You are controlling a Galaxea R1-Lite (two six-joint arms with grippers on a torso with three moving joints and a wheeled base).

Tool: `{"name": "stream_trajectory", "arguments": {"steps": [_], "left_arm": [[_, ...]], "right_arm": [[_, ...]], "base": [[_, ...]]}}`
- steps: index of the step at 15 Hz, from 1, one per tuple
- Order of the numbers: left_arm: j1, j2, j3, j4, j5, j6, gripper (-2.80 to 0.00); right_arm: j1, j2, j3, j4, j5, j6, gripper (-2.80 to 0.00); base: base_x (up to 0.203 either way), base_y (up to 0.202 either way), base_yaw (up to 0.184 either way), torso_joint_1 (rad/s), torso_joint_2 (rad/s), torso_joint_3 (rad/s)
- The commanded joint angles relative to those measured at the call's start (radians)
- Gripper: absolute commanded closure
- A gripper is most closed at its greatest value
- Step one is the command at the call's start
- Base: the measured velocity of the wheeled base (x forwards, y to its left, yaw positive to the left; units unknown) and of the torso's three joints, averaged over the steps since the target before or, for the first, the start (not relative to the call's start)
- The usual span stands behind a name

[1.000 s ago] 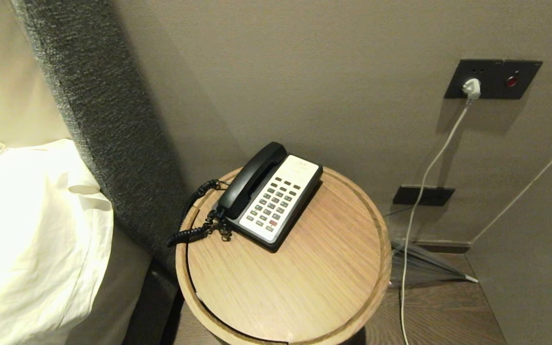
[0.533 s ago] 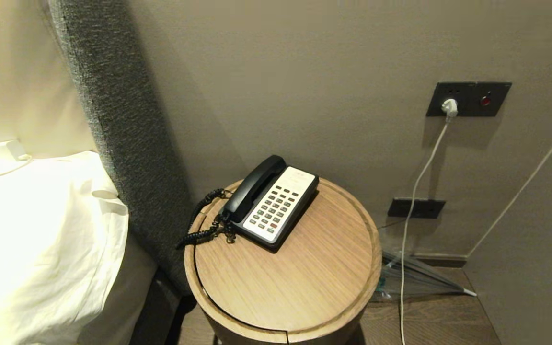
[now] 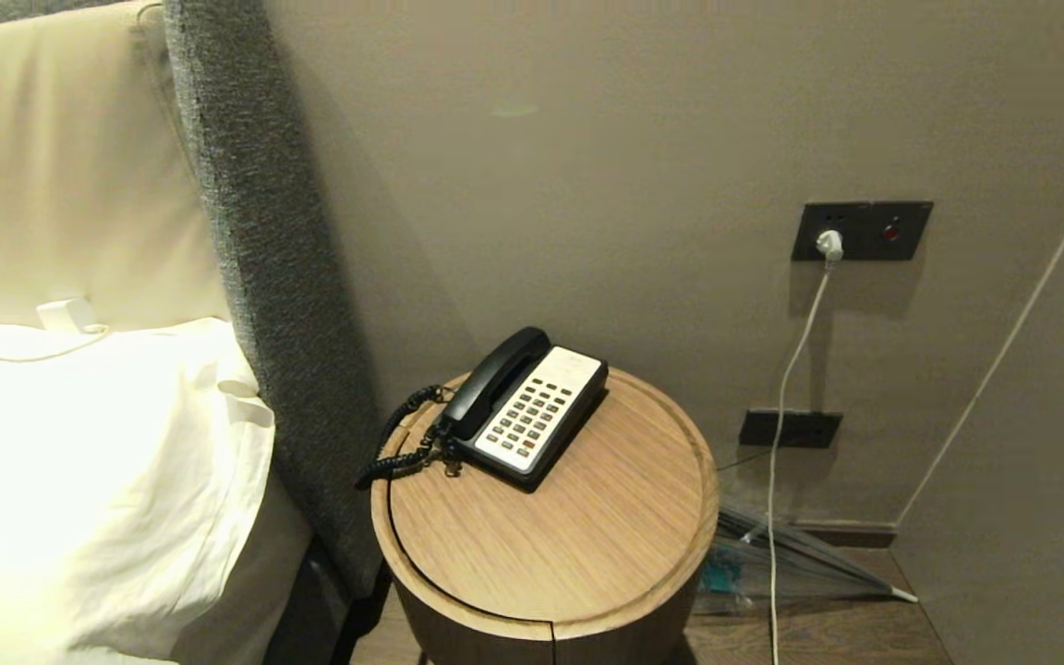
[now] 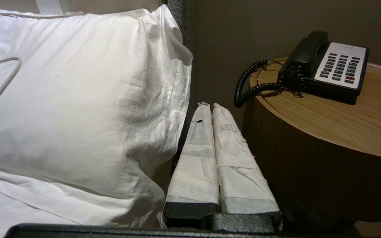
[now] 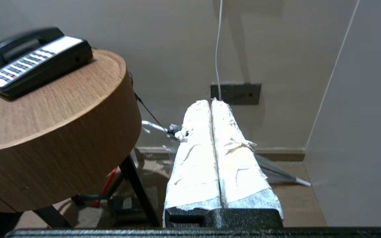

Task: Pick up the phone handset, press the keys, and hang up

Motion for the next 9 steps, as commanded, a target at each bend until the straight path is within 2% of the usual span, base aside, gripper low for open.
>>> {"name": "stream_trajectory", "arguments": {"steps": [1, 4, 9], "left_arm": [[0.000, 0.000, 0.040, -0.001, 0.000, 0.003, 0.00], [0.000, 0.000, 0.040, -0.002, -0.002, 0.006, 0.00], [0.000, 0.000, 0.040, -0.002, -0.002, 0.006, 0.00]], "right_arm": [[0.000, 0.003, 0.021, -0.001, 0.000, 0.001, 0.00], [0.000, 0.003, 0.021, -0.001, 0.000, 0.001, 0.00], [-0.001, 0.003, 0.020, 0.001, 0.000, 0.007, 0.00]], "base": [[0.000, 0.000, 0.000, 0.006, 0.01, 0.198], [0.000, 0.000, 0.000, 0.002, 0.00, 0.141], [0.000, 0.000, 0.000, 0.000, 0.00, 0.009]]}}
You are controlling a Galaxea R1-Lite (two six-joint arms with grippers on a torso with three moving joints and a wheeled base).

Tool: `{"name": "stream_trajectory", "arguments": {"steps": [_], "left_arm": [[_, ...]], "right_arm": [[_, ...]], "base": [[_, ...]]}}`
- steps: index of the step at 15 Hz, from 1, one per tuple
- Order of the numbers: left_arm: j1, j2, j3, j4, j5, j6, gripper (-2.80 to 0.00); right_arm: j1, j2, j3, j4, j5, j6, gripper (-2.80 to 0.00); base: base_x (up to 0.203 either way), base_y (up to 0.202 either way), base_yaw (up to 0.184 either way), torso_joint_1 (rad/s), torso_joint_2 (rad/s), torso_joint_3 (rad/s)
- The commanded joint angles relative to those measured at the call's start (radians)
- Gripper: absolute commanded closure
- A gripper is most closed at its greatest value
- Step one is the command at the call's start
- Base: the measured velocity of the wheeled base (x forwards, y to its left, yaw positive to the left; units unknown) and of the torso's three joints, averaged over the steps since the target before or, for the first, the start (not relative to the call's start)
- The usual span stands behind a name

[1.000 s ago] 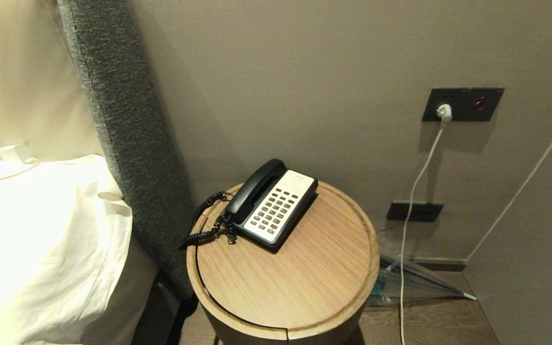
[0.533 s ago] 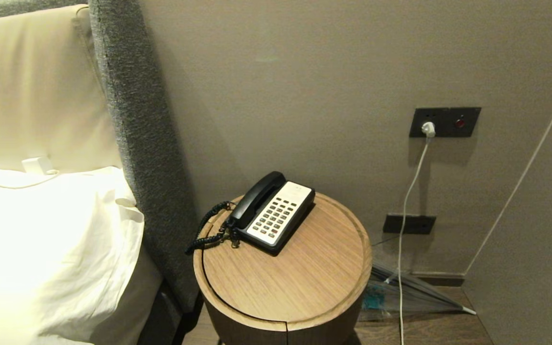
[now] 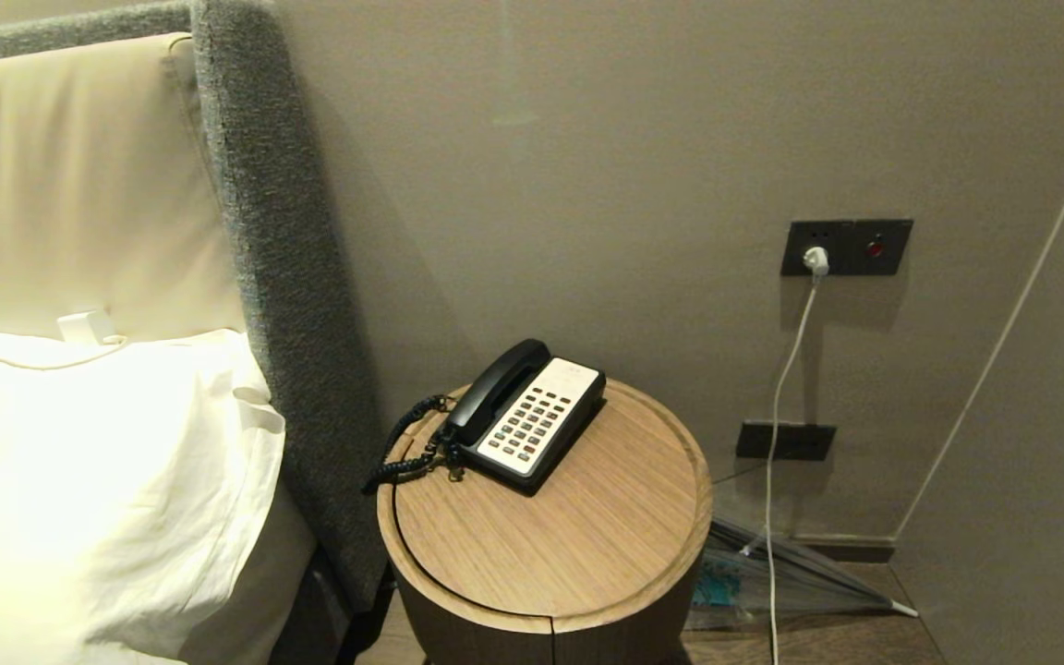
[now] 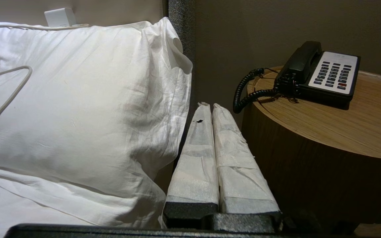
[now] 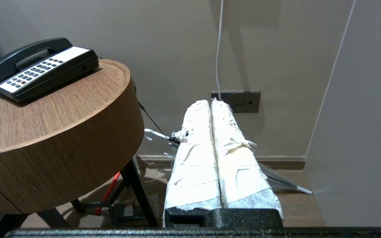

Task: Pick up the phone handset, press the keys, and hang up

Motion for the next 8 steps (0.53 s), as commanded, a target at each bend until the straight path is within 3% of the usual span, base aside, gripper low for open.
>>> {"name": "stream_trajectory", "arguments": {"steps": [1, 8], "left_arm": [[0.000, 0.001, 0.040, -0.001, 0.001, 0.000, 0.00], [0.000, 0.001, 0.040, -0.001, 0.001, 0.000, 0.00]], "right_arm": [[0.000, 0.003, 0.021, 0.002, -0.001, 0.000, 0.00], [0.000, 0.003, 0.021, -0.001, 0.000, 0.000, 0.00]], "base": [[0.000, 0.000, 0.000, 0.000, 0.00, 0.000], [0.000, 0.000, 0.000, 0.000, 0.00, 0.000]]}}
